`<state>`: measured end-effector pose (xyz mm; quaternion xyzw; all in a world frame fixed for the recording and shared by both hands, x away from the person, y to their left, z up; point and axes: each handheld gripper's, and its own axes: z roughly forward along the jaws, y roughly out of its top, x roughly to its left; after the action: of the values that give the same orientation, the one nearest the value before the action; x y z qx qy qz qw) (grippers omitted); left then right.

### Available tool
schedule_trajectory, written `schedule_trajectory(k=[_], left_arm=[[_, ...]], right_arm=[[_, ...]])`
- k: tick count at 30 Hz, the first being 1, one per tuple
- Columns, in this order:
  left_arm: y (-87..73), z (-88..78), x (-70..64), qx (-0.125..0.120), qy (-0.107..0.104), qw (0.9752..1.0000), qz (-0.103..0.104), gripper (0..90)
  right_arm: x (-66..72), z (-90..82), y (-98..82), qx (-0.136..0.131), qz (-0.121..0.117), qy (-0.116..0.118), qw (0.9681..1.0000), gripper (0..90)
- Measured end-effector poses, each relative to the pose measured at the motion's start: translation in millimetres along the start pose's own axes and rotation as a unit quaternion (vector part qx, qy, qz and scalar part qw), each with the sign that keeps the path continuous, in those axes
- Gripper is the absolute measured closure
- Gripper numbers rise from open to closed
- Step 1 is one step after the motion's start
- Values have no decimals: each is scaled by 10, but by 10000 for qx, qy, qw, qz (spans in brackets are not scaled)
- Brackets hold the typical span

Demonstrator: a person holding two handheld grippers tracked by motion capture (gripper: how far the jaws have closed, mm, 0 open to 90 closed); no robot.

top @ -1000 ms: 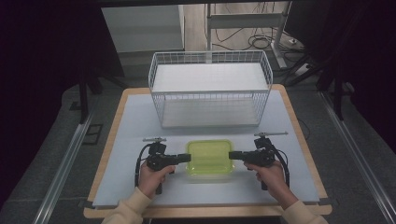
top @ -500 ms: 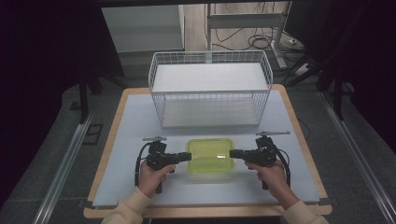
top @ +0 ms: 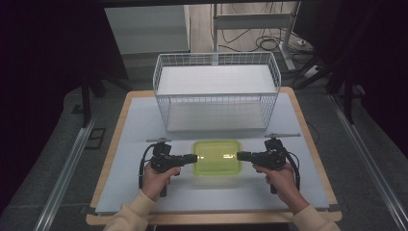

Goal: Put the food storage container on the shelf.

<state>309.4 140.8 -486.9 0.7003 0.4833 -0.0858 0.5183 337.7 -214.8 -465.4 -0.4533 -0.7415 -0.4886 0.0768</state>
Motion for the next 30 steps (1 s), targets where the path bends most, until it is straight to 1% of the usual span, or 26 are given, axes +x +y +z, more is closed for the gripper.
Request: schedule_trajectory(k=[1,3,4,6,9,14,16,27,30], left_arm=[[15,-9,-7,-3,5,10000,23,803],[39,-29,-16,-40,-23,10000,-11,804],[52,-41,-16,-39,-19,10000,27,804],[77,-63,-25,-73,-6,10000,25,804],[115,-100,-44,-97,5,9999,74,804],[177,-149,-60,-144,-19,9999,87,804],[200,-163,-72,-158,-7,9998,119,804],[327,-204,-128,-182,3,9997,160,804],[363,-211,-135,-184,-21,9997,164,804]], right_arm=[[14,-10,14,-19,-14,-7,10000,811],[43,-27,43,-46,-63,-25,10000,810],[58,-30,57,-59,-78,-22,9999,811],[84,-32,81,-75,-122,-45,9999,811],[128,-40,124,-108,-171,-57,9998,810],[186,-60,192,-161,-239,-51,9996,810],[202,-67,215,-179,-247,-45,9995,810],[244,-111,312,-273,-311,-40,9991,810],[260,-130,346,-300,-329,-47,9990,810]])
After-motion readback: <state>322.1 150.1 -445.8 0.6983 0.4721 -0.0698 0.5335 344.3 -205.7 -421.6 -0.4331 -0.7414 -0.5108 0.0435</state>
